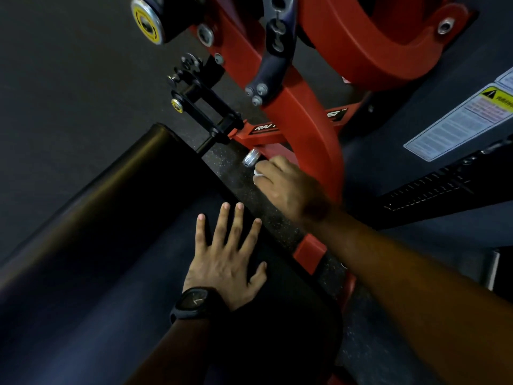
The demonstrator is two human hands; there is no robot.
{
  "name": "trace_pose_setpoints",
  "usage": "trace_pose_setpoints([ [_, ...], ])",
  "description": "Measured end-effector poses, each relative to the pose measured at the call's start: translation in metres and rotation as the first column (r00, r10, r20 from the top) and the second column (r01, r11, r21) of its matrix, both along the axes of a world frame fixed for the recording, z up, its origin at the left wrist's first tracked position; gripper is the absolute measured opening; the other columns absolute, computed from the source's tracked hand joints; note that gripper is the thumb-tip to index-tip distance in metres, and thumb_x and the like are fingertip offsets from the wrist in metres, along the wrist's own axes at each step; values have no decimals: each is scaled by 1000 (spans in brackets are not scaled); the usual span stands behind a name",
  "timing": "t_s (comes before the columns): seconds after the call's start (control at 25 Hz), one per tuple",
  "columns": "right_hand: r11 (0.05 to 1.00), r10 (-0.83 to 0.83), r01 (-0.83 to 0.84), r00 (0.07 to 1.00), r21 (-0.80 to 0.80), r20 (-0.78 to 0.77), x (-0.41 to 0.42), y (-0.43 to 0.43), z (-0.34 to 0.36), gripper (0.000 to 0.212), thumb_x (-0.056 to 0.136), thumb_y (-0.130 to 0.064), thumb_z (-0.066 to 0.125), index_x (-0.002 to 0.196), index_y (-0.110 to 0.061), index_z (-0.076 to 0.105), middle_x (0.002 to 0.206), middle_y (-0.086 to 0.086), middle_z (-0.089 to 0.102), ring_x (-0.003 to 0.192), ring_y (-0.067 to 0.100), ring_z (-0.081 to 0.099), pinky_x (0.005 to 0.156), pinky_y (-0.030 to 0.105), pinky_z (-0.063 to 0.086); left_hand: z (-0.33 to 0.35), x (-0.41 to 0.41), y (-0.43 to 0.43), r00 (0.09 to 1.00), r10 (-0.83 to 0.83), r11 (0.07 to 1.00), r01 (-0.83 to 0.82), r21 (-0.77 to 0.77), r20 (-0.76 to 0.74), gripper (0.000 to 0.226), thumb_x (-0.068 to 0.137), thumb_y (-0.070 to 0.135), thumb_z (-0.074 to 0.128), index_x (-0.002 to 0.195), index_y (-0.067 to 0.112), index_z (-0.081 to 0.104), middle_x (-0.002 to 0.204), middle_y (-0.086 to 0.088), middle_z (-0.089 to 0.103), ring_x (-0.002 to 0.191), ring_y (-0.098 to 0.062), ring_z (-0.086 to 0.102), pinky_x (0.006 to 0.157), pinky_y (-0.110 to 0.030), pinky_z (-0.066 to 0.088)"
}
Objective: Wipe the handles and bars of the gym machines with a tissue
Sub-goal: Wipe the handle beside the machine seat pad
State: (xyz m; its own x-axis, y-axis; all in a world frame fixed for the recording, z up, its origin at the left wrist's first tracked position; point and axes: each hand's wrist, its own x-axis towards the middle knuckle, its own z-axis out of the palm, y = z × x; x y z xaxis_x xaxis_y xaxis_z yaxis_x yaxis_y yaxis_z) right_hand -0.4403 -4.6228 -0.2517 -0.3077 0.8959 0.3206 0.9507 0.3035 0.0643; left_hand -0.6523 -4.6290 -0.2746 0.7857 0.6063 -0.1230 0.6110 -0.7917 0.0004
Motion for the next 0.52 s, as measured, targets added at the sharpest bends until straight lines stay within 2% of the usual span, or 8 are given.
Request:
trace_pose_setpoints([
  [0.12, 999, -34, 39, 991, 36, -129, 12, -25, -6, 18, 98, -1, 54, 98, 1, 72, 102, 15, 69, 87, 30, 65, 75, 37, 56, 0, 0, -1, 1000, -9, 1000, 9, -1, 5, 79, 85, 64, 45, 151, 21, 38, 161, -16, 21, 150, -36, 12, 115, -67, 6],
  [0.24, 985, -169, 166, 925, -37, -341, 11, -43, -11, 14, 93, -2, 64, 104, -3, 71, 105, 11, 68, 98, 24, 63, 84, 27, 53, 1, 0, 0, 1000, -14, 1000, 14, 4, 2, 79, 86, 64, 45, 151, 21, 38, 161, -16, 20, 150, -36, 13, 115, -67, 5],
  [0.32, 942, -322, 326, 806, -82, -497, 6, -25, -7, 16, 97, -10, 56, 103, -9, 71, 103, 6, 70, 96, 17, 65, 82, 23, 52, 0, 0, -1, 1000, -23, 1000, 23, 19, 8, 78, 87, 64, 43, 151, 21, 37, 161, -17, 20, 150, -36, 12, 115, -67, 5],
  [0.4, 892, -429, 428, 693, -148, -579, 3, -13, -3, 21, 101, -16, 51, 105, -11, 71, 102, 1, 73, 93, 12, 69, 78, 22, 54, 0, 0, -1, 1000, -18, 1000, 18, 16, 4, 78, 87, 64, 43, 151, 21, 37, 161, -17, 20, 150, -36, 12, 115, -67, 5],
  [0.52, 830, -543, 471, 553, -300, -632, -1, 8, 1, 19, 101, -16, 55, 107, -12, 72, 98, -8, 72, 86, 3, 64, 70, 6, 42, -1, 1, -1, 1000, -24, 999, 24, 28, 1, 78, 87, 64, 41, 152, 21, 36, 161, -17, 19, 150, -36, 11, 115, -67, 5],
])
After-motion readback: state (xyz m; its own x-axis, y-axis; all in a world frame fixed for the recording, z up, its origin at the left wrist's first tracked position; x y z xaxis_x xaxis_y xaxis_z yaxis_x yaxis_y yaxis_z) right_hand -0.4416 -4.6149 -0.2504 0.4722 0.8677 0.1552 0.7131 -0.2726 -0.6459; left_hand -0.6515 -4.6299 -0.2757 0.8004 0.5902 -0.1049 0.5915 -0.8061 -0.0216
